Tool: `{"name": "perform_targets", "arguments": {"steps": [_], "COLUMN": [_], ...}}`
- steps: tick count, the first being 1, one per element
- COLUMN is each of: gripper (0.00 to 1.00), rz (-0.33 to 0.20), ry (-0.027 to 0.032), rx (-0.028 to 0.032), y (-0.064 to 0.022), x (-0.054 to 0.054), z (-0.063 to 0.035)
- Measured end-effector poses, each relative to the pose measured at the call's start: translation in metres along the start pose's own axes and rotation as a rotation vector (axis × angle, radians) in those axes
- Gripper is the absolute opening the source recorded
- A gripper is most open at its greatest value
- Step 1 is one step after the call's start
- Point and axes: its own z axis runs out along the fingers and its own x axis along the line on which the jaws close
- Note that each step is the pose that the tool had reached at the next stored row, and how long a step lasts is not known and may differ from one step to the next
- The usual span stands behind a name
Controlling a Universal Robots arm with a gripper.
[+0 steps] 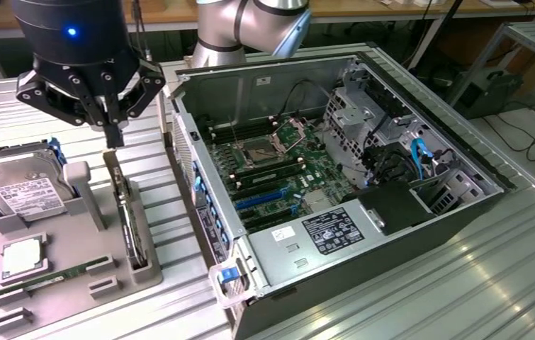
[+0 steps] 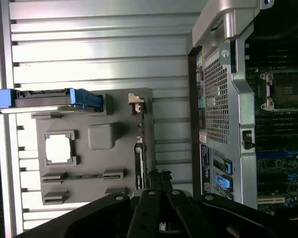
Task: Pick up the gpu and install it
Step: 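Reach for the gpu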
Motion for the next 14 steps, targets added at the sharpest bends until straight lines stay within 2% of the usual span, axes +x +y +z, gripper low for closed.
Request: {"name": "perform_targets", "arguments": {"steps": [14], "gripper": [0.11], "rz": [-0.01], "ry": [0.0005], "rx": [-0.0003], "y": [-0.0115], "x": [0.028], "z": [-0.0009]}}
